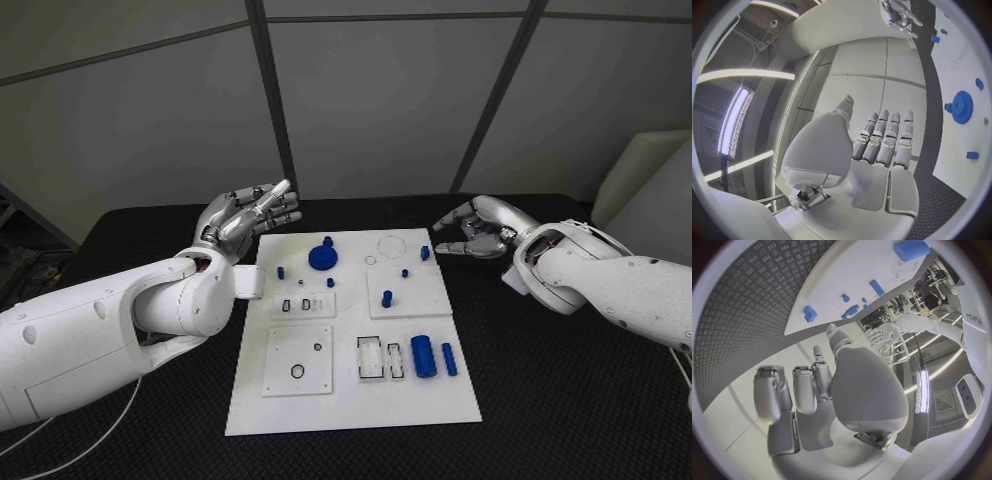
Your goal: Assemble the parts on the task board
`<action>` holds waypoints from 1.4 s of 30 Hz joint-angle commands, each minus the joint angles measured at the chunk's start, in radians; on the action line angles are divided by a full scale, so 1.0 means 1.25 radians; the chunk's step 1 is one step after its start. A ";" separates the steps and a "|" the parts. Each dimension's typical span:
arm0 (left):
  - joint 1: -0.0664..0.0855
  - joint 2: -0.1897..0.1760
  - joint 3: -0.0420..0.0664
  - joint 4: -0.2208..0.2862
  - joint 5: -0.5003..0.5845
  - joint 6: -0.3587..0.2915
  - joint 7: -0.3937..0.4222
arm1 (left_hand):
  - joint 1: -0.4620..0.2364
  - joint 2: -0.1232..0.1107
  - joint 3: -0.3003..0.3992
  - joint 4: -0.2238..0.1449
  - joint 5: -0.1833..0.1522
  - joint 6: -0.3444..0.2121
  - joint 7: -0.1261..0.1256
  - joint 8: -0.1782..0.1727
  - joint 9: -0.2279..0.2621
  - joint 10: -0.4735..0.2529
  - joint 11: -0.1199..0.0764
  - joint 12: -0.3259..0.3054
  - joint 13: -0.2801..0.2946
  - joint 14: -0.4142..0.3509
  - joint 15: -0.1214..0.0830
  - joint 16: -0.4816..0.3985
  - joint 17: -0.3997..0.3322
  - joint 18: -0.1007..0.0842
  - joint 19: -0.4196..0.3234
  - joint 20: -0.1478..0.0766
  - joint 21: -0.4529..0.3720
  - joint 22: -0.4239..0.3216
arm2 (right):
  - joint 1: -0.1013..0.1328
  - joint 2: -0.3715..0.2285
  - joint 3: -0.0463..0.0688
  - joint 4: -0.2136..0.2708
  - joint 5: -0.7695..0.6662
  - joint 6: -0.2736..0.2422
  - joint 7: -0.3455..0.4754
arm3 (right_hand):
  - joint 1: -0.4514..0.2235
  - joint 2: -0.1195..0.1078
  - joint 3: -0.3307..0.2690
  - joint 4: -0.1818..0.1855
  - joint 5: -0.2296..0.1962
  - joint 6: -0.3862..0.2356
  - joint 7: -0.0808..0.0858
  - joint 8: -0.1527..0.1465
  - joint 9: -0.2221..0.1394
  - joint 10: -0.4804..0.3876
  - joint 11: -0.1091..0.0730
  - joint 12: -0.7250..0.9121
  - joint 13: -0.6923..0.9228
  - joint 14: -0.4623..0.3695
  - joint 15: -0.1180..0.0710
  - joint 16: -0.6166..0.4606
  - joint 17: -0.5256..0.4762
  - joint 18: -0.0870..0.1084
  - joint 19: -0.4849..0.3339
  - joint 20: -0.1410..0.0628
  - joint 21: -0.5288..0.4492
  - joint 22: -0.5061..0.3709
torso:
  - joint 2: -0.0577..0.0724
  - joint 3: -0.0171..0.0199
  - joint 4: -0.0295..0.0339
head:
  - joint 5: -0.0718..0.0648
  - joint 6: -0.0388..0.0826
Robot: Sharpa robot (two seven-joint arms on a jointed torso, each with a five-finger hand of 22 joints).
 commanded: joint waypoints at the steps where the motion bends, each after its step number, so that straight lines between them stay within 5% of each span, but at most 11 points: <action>1: 0.000 0.003 0.001 -0.001 -0.006 0.013 0.003 | -0.001 0.006 0.000 -0.004 0.004 -0.005 0.053 -0.003 -0.001 -0.001 0.004 -0.003 -0.001 -0.004 0.000 -0.003 -0.001 0.011 0.003 0.001 0.004 -0.001 | -0.005 0.013 0.000 -0.023 -0.035 0.033 -0.007 | 0.012 0.001 0.000 -0.008 -0.002 -0.004 0.004 -0.005 -0.002 -0.001 0.000 -0.004 0.058 0.045 -0.001 -0.001 0.033 0.002 0.048 -0.001 -0.002 0.151 | 0.001 -0.0007 0.0023 | -0.002 -0.002; 19: -0.002 0.007 0.001 -0.009 -0.006 0.015 0.000 | -0.001 0.006 -0.001 -0.005 0.003 -0.008 0.053 -0.004 -0.001 -0.001 0.003 -0.004 -0.001 -0.006 0.000 -0.004 -0.001 0.011 0.003 0.001 0.004 -0.001 | -0.017 0.074 0.000 -0.090 -0.053 0.043 -0.046 | 0.012 0.008 0.003 -0.008 0.001 -0.010 0.006 -0.005 -0.003 0.002 0.001 0.001 0.062 0.047 0.000 0.002 0.042 0.000 0.052 0.000 0.001 0.158 | 0.000 -0.0026 0.0032 | 0.005 -0.010; 42: -0.002 0.006 0.001 -0.011 -0.006 0.015 -0.003 | -0.002 0.006 -0.001 -0.006 0.003 -0.009 0.053 -0.004 -0.001 -0.001 0.003 -0.004 -0.001 -0.008 0.000 -0.004 -0.001 0.011 0.003 0.001 0.004 -0.001 | -0.017 0.104 0.000 -0.113 -0.067 0.091 -0.074 | -0.001 0.029 0.006 -0.003 0.001 0.022 0.001 0.005 0.001 0.012 -0.002 0.019 0.076 0.052 -0.002 0.012 0.063 -0.004 0.062 -0.001 0.010 0.175 | 0.000 -0.0024 0.0034 | 0.003 -0.011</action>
